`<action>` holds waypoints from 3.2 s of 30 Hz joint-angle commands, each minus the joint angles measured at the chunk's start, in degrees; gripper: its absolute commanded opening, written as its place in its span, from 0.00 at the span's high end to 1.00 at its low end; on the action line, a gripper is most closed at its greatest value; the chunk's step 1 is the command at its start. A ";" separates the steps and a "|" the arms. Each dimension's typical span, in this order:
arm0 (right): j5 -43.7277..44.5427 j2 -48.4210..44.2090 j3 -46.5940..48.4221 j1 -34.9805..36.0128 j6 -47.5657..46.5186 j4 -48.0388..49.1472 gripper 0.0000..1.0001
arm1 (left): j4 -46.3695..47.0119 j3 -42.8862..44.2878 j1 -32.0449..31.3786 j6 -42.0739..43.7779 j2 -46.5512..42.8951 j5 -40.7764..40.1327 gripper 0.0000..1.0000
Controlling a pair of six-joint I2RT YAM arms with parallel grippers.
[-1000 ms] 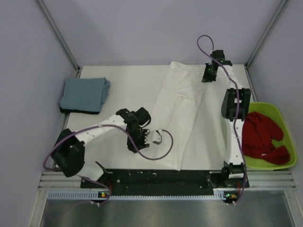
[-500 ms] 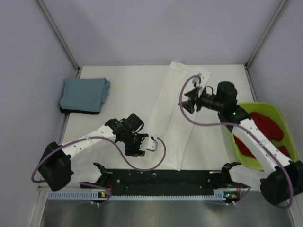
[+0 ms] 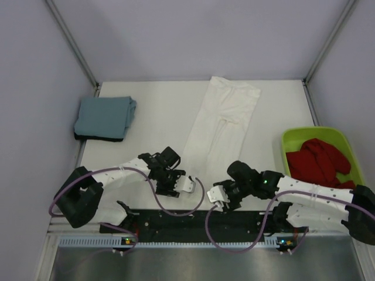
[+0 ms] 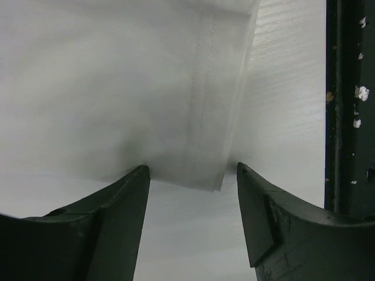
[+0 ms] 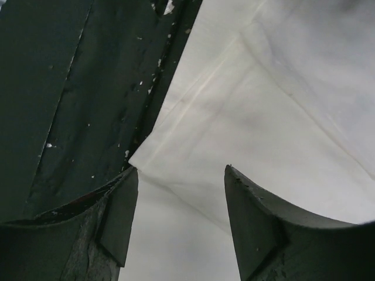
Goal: Fold and stack the t-shirts
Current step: Grab the bottom of the folded rectangular tshirt with both arms, then fold the folded rectangular tshirt in 1/3 of the way, then grab one side of the 2/3 rectangular tshirt with both arms
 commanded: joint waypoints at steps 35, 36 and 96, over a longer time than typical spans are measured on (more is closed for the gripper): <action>22.65 -3.58 6.74 -13.23 1.32 6.15 1.00 | -11.83 35.73 -1.20 -9.89 13.60 -18.16 1.00; 23.26 -2.97 5.95 -15.35 1.77 9.40 1.00 | -11.48 38.46 -0.32 -10.59 16.15 -18.60 1.00; 8.05 7.23 2.17 -24.08 -5.53 10.76 0.44 | -1.03 34.11 12.09 8.64 23.12 6.63 0.35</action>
